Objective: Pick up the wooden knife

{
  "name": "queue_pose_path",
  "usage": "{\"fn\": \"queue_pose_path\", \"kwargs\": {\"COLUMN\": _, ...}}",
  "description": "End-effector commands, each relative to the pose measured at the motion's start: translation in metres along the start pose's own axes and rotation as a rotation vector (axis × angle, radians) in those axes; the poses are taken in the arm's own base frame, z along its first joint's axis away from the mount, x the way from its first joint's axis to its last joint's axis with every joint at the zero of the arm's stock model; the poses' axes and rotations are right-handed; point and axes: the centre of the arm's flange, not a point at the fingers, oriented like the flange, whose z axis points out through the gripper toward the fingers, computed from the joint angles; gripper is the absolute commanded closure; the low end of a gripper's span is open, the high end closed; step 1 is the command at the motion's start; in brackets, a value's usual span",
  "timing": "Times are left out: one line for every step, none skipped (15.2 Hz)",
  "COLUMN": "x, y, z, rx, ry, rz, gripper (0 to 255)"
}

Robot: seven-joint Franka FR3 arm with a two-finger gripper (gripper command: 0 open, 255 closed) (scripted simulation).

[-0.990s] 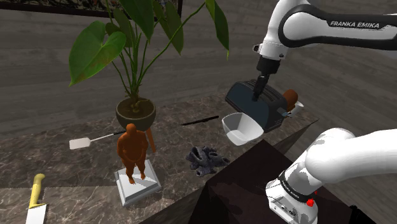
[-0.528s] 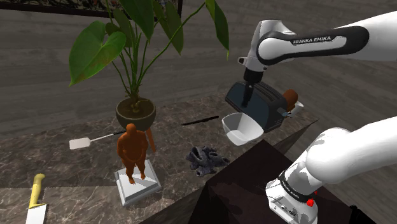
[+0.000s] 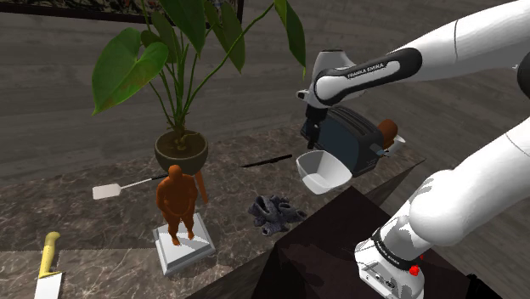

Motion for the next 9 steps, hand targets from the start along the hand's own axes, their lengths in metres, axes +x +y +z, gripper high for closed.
{"fn": "queue_pose_path", "kwargs": {"x": 0.012, "y": 0.01, "z": 0.018, "rx": -0.011, "ry": -0.002, "rz": -0.065, "gripper": 0}}
{"fn": "queue_pose_path", "kwargs": {"x": 0.019, "y": 0.016, "z": 0.027, "rx": -0.016, "ry": -0.003, "rz": -0.096, "gripper": 0}}
{"fn": "queue_pose_path", "kwargs": {"x": 0.025, "y": 0.022, "z": 0.036, "rx": -0.021, "ry": -0.004, "rz": -0.127, "gripper": 0}}
{"fn": "queue_pose_path", "kwargs": {"x": 0.033, "y": 0.028, "z": 0.045, "rx": -0.026, "ry": -0.006, "rz": -0.158, "gripper": 0}}
{"fn": "queue_pose_path", "kwargs": {"x": 0.04, "y": 0.034, "z": 0.054, "rx": -0.031, "ry": -0.007, "rz": -0.189, "gripper": 0}}
{"fn": "queue_pose_path", "kwargs": {"x": 0.047, "y": 0.04, "z": 0.063, "rx": -0.036, "ry": -0.008, "rz": -0.22, "gripper": 0}}
{"fn": "queue_pose_path", "kwargs": {"x": 0.055, "y": 0.045, "z": 0.072, "rx": -0.041, "ry": -0.01, "rz": -0.251, "gripper": 0}}
{"fn": "queue_pose_path", "kwargs": {"x": 0.063, "y": 0.051, "z": 0.08, "rx": -0.046, "ry": -0.011, "rz": -0.282, "gripper": 0}}
{"fn": "queue_pose_path", "kwargs": {"x": 0.07, "y": 0.056, "z": 0.089, "rx": -0.051, "ry": -0.012, "rz": -0.312, "gripper": 0}}
